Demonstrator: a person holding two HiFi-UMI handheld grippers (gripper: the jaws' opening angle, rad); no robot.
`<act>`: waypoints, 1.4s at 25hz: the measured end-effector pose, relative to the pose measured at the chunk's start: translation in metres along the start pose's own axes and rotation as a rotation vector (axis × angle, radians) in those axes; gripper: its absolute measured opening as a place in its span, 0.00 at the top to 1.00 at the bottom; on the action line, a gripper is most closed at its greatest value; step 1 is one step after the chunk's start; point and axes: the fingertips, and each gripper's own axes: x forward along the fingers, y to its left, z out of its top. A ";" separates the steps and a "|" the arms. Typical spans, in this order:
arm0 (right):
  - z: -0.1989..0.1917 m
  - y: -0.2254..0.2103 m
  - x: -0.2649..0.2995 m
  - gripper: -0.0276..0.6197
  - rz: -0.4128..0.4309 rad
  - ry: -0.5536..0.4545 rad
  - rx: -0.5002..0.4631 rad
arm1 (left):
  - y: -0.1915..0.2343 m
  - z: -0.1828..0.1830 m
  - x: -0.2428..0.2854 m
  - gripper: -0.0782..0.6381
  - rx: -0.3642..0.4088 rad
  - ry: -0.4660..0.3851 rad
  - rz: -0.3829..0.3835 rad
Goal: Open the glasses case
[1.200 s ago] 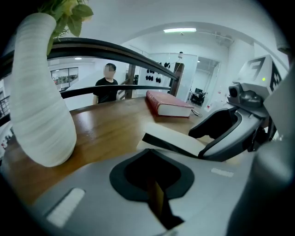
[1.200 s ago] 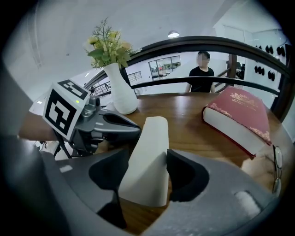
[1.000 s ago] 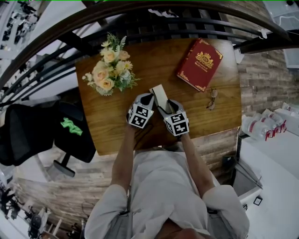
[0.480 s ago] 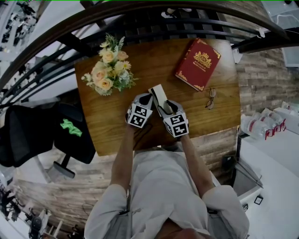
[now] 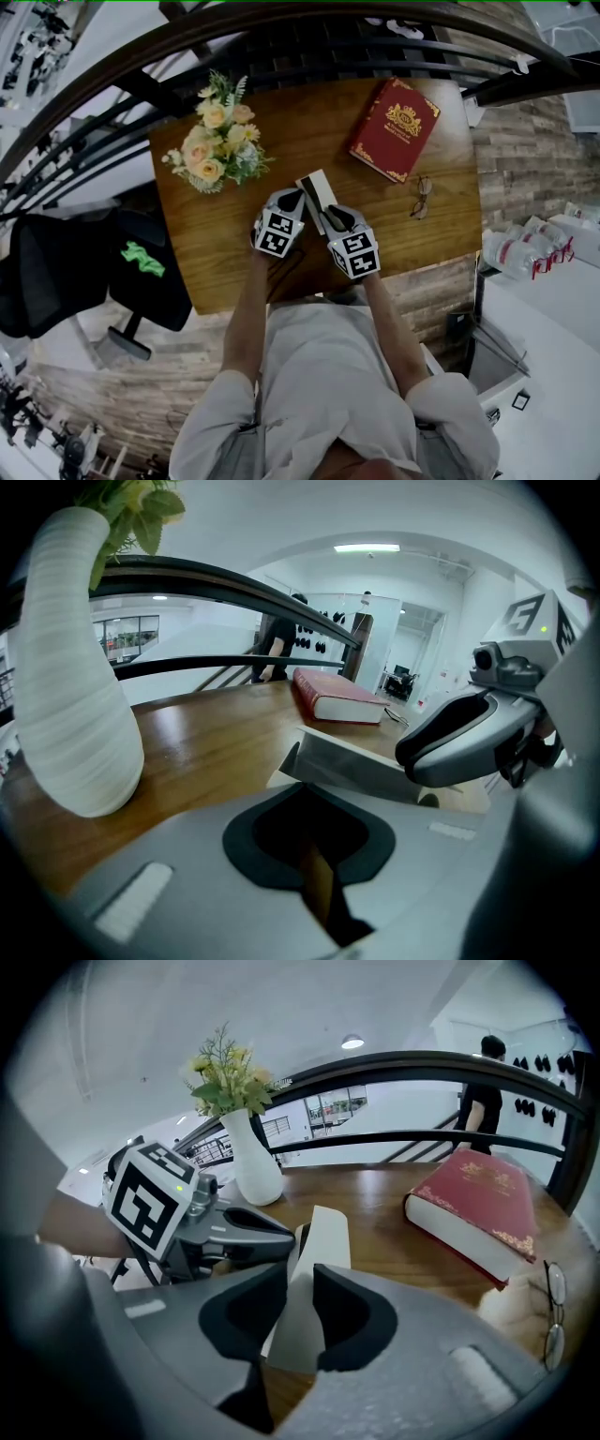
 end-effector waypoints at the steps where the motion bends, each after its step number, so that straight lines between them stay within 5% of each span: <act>1: 0.001 0.000 -0.001 0.83 -0.002 -0.003 -0.004 | 0.000 0.000 0.000 0.86 0.000 0.000 0.000; 35: 0.006 -0.046 -0.017 0.93 -0.125 -0.030 0.026 | 0.002 -0.001 0.000 0.86 -0.014 -0.002 0.012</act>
